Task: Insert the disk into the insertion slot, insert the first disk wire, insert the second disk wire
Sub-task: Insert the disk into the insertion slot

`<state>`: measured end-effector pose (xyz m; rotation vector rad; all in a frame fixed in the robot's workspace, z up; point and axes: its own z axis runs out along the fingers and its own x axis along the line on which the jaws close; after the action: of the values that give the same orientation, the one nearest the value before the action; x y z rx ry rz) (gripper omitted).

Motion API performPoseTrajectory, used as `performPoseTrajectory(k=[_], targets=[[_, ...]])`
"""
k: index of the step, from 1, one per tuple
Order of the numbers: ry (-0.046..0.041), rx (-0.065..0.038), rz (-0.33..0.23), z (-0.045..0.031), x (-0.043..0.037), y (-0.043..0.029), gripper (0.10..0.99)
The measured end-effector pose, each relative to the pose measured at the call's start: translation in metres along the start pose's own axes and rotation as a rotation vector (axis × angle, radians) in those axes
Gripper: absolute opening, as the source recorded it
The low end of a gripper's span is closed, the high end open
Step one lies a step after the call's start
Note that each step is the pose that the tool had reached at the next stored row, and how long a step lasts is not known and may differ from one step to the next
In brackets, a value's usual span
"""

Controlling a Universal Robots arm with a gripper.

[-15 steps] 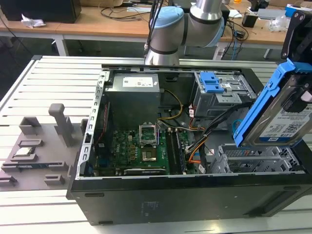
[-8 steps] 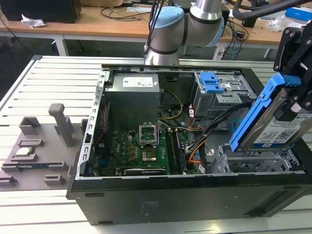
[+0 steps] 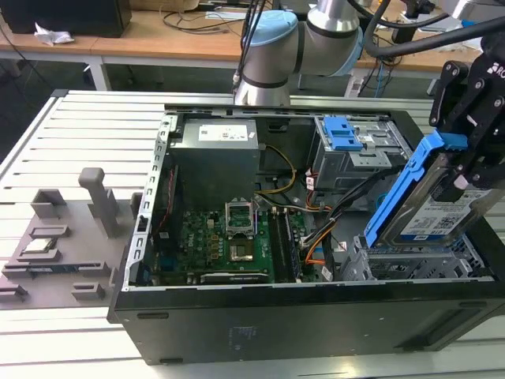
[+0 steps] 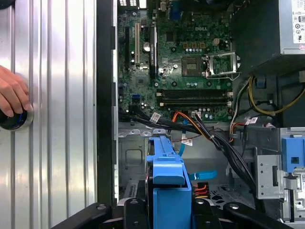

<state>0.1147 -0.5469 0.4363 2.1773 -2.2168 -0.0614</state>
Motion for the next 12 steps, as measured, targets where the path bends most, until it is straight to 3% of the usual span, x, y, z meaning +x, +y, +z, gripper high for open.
performPoseTrajectory(k=[7,12], targets=[[0.0002,0.0,-0.001,0.0065,-0.0007,-0.0003,0.361],[0.0002,0.0,-0.001,0.0164,-0.0006,-0.0009,0.361]])
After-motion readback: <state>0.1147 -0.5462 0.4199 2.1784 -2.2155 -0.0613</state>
